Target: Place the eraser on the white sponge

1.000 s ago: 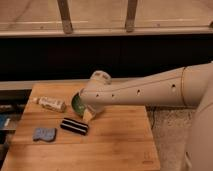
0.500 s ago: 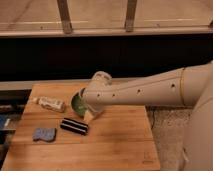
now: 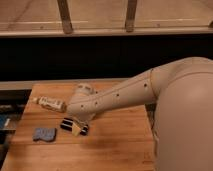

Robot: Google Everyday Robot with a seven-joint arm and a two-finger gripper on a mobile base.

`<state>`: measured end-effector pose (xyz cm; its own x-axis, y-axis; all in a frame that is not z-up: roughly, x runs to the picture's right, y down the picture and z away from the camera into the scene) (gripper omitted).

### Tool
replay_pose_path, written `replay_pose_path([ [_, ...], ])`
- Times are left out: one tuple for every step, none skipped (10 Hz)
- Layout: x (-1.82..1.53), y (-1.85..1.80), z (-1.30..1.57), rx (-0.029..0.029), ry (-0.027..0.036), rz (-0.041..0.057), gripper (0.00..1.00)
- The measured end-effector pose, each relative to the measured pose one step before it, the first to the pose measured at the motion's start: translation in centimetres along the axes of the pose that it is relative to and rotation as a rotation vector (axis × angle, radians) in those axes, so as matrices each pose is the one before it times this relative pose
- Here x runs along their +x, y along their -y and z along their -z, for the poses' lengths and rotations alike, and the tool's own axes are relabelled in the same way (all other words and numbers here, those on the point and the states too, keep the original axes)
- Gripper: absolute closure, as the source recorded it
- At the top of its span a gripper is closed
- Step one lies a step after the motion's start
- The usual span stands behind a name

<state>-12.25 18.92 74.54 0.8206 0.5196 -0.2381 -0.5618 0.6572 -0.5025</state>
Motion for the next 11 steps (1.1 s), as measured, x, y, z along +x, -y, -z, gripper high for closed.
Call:
replay_pose_path([
  [-0.11,-0.369,-0.736,-0.01618,-0.00372,0.01618,0.2],
  [0.023,-0.229,-0.628,-0.01265,-0.00306,0.00304,0.2],
  [-0.302,-0.224,-0.468,-0.01083,-0.00012,0.0108,0.2],
  [-0.467,-0.397,-0.455,-0.01766,-0.0013,0.01084,0.2],
  [-0.235,-0.118,-0.259,-0.00806,0.0004,0.00767,0.2],
  [-0.241,-0.252,-0.39,-0.01375,-0.00092,0.00953,0.2],
  [-0.273,-0.338,-0.355,-0.01343,-0.00147,0.01052,0.2],
  [-0.298,-0.251,-0.334,-0.00918,-0.00097,0.01209,0.2],
  [-0.453,-0.317,-0.357,-0.01242,0.0011,0.01271,0.2],
  [-0.266,-0.135,-0.275,-0.00916,0.00698,0.00338,0.2],
  [0.046,0.071,0.031,0.00053,0.00065,-0.00178,0.2],
])
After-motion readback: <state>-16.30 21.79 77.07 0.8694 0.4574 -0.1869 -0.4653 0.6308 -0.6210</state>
